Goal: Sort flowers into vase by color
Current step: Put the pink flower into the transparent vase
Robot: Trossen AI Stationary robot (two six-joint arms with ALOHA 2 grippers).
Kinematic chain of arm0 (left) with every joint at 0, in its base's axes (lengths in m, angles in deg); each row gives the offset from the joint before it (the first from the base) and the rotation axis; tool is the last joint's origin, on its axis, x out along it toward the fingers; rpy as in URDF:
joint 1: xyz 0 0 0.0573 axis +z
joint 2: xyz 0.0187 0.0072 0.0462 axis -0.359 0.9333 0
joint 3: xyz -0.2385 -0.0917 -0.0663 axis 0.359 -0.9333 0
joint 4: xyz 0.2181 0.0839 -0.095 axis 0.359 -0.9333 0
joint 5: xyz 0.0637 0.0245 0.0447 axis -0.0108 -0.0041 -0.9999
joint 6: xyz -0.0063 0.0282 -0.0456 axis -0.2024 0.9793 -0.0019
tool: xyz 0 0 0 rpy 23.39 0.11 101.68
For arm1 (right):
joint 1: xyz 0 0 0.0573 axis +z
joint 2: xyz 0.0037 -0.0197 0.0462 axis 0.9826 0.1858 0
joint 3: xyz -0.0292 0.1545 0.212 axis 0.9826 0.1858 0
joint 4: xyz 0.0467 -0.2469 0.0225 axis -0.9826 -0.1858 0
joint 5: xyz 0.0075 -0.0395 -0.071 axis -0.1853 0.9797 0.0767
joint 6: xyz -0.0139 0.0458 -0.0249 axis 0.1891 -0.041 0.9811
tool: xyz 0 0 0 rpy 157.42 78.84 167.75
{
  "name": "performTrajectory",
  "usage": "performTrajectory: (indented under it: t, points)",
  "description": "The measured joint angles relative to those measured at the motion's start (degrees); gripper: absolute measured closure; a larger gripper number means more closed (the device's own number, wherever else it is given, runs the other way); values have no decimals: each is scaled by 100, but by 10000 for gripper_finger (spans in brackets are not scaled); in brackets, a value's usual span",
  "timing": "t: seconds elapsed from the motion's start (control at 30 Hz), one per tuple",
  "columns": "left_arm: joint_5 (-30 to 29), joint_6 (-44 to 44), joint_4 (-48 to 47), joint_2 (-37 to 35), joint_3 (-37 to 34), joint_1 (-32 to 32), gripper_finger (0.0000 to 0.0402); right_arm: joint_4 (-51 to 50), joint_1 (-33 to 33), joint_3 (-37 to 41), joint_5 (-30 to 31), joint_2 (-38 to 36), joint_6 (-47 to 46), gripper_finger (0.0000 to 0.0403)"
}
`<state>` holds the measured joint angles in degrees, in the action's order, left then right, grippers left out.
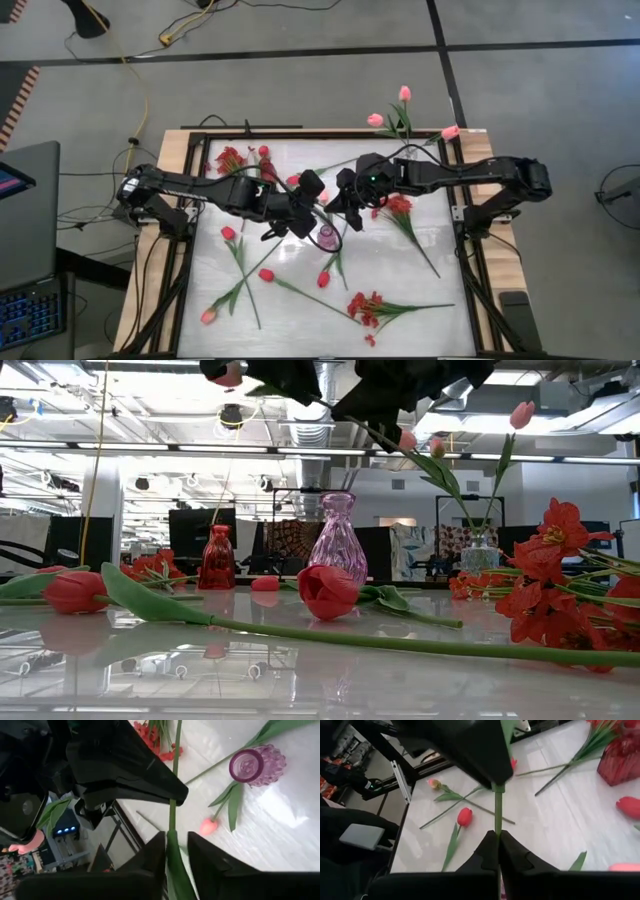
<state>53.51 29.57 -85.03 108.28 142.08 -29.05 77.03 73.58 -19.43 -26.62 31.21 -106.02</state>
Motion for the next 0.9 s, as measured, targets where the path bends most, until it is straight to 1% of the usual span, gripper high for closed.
performTrajectory:
  t: [0.13,0.23,0.3,0.37,0.5,0.67,0.73,0.83,0.9]
  points:
    - [-307,-180,56,0,0,-112,270,-110,-41,0,0,0,-8,372]
    - [-526,-273,51,-51,0,-228,243,-144,-44,0,61,-46,-10,378]
    - [-439,-393,45,-174,-4,-294,233,-175,-44,0,269,-135,-11,379]
    - [-216,-539,41,-372,-4,-332,229,-287,-43,0,501,-328,18,377]
    - [455,-946,39,-947,-4,-330,228,-720,20,0,1142,-847,65,375]
    - [1834,-1399,65,-1756,-4,-152,228,-1322,179,0,2120,-1524,81,376]
    - [2341,-1460,90,-2047,-4,-91,228,-1528,269,0,2535,-1755,80,375]
    - [2928,-1471,130,-2429,-12,-19,228,-1732,448,0,3143,-2056,80,373]
    - [3293,-1511,419,-2707,-223,37,228,-1734,640,0,3592,-2260,110,375]
